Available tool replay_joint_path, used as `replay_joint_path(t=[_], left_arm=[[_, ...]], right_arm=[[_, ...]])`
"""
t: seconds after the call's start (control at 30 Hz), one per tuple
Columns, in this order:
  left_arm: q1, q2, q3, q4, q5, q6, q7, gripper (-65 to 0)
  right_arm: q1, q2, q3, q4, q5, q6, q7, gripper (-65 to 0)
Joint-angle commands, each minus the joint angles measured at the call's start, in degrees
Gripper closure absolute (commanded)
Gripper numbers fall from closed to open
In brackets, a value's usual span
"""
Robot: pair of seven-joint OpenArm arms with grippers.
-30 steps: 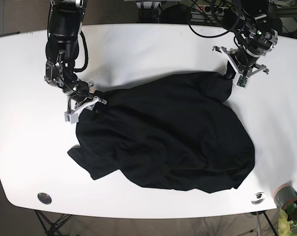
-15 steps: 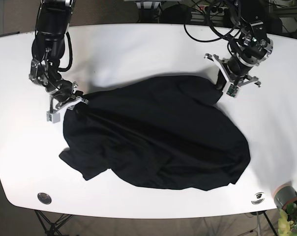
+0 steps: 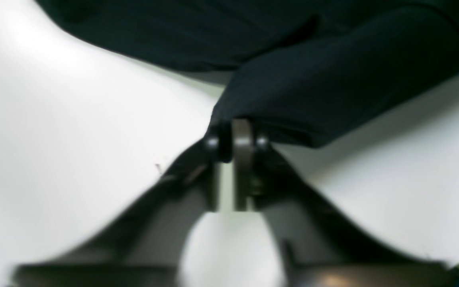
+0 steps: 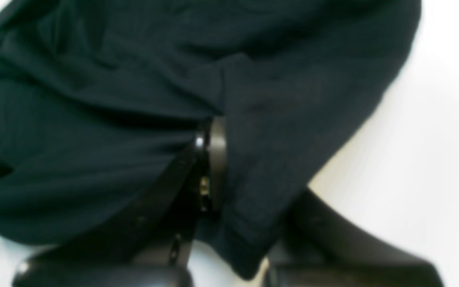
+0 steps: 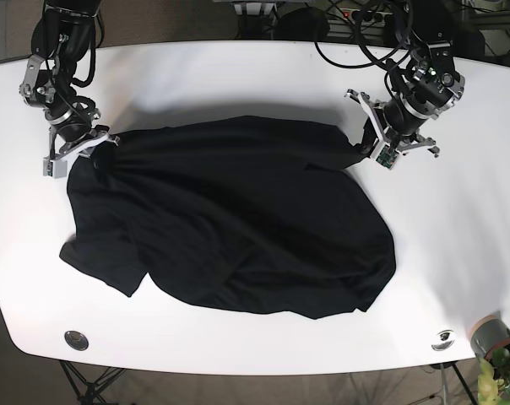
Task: Fold the T-shirt properly
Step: 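Grasp two shirt corners with both grippers and spread the shirt, then move the left gripper to the opposite shirt corner and grasp it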
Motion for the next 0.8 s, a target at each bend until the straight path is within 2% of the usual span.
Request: replay_joint_path(t=[0.0,0.1,0.17,0.33,0.5,0.6,0.77], left_arm=[[-0.4,-1.34,-0.34,0.84,-0.5,0.14,-0.89,-22.4],[-0.58,-2.22,-0.43,0.84,-0.58,0.14,-0.89,-41.1],[-1.55,-2.31,-0.43,0.84,-0.76,0.14,-0.89,-45.1],[-7.7,-3.54,-1.05,-0.83,-0.5,0.14,-0.89,-42.5],[-15.35,-3.54,-5.18,-4.87,-0.41,4.67,-0.89,-41.5],[-20.54,-3.63,-7.55,-10.5,-0.41,6.78,-0.89,-41.5],[-28.45,-4.42,-12.3,-21.4,0.21,7.13,-1.24,-41.5]], right_arm=[[0.51,0.57,0.35,1.4,1.05,0.34,1.48,-2.1],[0.6,0.48,0.17,1.31,1.05,0.34,1.48,-2.1],[0.69,0.4,0.17,1.31,1.05,0.34,1.48,-2.1],[0.86,-0.75,0.08,1.31,0.88,0.34,1.48,-2.1],[0.86,-1.1,0.08,1.31,0.88,0.34,1.48,-2.1],[0.86,-1.1,0.08,1.31,0.88,0.34,1.48,-2.1],[0.86,-1.1,0.08,1.31,0.88,0.34,1.48,-2.1]])
